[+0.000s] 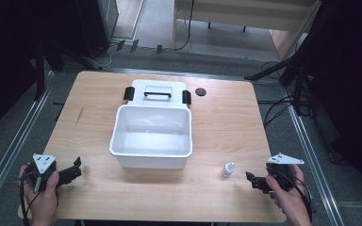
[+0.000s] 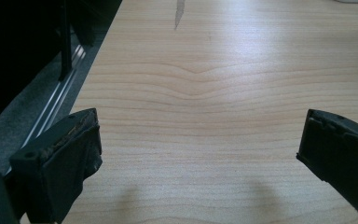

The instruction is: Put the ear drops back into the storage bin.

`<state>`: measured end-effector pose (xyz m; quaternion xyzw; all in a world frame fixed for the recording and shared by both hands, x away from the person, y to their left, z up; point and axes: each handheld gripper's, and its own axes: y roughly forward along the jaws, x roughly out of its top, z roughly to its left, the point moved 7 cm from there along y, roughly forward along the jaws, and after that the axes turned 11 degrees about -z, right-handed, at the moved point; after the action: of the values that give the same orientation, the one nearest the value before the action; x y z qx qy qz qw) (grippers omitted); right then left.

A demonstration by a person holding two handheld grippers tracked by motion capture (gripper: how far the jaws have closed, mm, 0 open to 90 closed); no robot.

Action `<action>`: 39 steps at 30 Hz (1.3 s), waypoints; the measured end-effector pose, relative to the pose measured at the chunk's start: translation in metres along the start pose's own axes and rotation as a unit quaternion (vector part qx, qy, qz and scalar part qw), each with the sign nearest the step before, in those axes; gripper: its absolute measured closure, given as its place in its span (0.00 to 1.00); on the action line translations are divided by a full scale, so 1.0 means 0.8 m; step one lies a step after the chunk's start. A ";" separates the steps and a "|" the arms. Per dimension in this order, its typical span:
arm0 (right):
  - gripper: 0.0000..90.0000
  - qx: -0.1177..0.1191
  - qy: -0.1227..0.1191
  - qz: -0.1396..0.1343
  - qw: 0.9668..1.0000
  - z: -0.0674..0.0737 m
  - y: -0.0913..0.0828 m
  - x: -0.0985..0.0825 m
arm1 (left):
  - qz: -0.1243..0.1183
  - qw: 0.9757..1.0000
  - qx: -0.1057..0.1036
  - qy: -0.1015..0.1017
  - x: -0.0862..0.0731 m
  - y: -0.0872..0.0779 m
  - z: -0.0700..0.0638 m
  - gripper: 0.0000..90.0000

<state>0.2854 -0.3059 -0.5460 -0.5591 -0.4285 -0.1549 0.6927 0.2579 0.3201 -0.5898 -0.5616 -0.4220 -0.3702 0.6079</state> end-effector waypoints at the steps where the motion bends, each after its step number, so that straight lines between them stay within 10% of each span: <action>1: 0.14 0.000 -0.010 0.017 1.000 0.002 0.000 0.001 | 0.001 1.000 -0.001 0.000 0.000 0.000 0.000 0.00; 8: 0.14 -0.025 -0.085 0.153 0.984 0.005 -0.003 0.006 | 0.002 1.000 0.000 -0.005 0.000 0.000 0.001 0.00; 12: 0.14 0.006 -0.103 0.220 0.970 0.019 -0.006 0.010 | 0.002 1.000 0.000 -0.005 0.000 0.000 0.001 0.00; 16: 0.14 0.025 -0.116 0.243 0.963 0.038 -0.004 0.021 | 0.003 1.000 0.000 -0.005 0.000 0.001 0.001 0.00; 39: 0.44 0.043 -0.125 0.250 0.959 0.083 0.025 0.081 | 0.003 1.000 -0.003 -0.006 0.000 0.001 0.001 0.00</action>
<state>0.3092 -0.2220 -0.5084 -0.6333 -0.3641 0.1128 0.6735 0.2586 0.3209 -0.5905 -0.5669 -0.4230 -0.3657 0.6049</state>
